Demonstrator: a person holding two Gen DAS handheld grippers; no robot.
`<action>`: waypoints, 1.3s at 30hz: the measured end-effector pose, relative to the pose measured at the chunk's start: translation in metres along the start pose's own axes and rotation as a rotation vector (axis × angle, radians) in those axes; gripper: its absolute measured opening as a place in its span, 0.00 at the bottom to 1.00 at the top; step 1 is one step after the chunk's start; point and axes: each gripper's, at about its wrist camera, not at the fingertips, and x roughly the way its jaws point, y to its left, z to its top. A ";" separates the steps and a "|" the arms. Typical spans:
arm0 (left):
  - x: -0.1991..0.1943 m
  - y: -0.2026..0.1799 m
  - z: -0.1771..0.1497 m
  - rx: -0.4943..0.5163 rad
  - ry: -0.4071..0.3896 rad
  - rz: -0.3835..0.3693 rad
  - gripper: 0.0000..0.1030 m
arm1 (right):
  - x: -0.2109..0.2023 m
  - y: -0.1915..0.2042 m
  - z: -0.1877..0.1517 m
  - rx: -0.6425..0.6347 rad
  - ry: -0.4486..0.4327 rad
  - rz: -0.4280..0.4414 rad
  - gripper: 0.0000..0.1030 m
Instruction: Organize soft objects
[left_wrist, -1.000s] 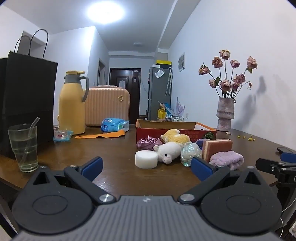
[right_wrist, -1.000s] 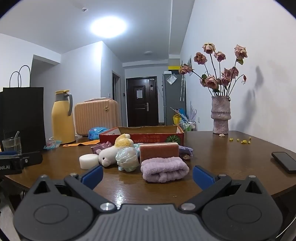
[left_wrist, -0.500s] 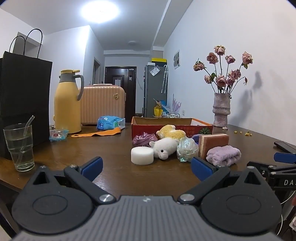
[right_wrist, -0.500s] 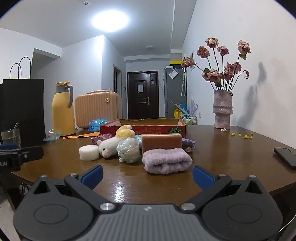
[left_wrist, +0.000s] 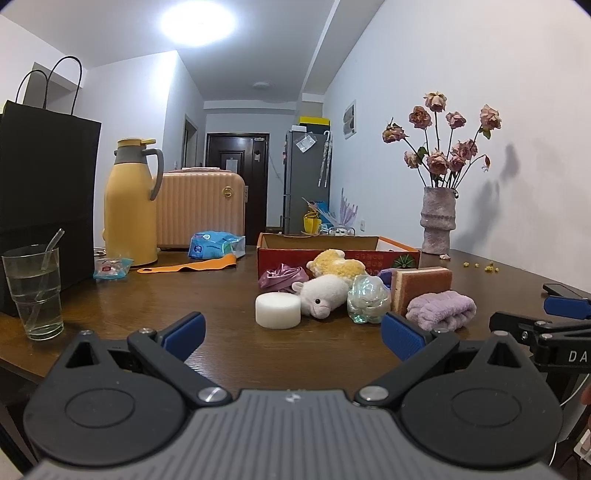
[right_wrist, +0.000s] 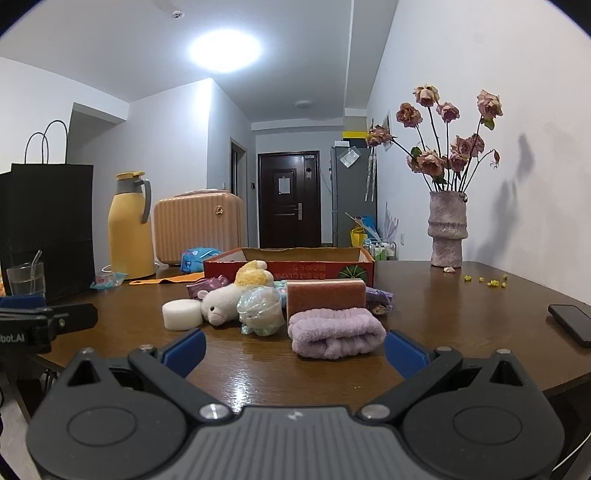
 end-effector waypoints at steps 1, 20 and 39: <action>0.000 0.000 0.000 -0.001 -0.001 0.001 1.00 | 0.000 0.000 0.000 -0.001 0.000 0.000 1.00; 0.000 -0.002 0.000 0.005 -0.002 0.000 1.00 | -0.002 -0.003 -0.001 0.011 -0.009 -0.012 1.00; 0.001 -0.003 -0.003 0.000 0.004 -0.001 1.00 | -0.003 -0.002 -0.004 0.027 -0.017 -0.012 1.00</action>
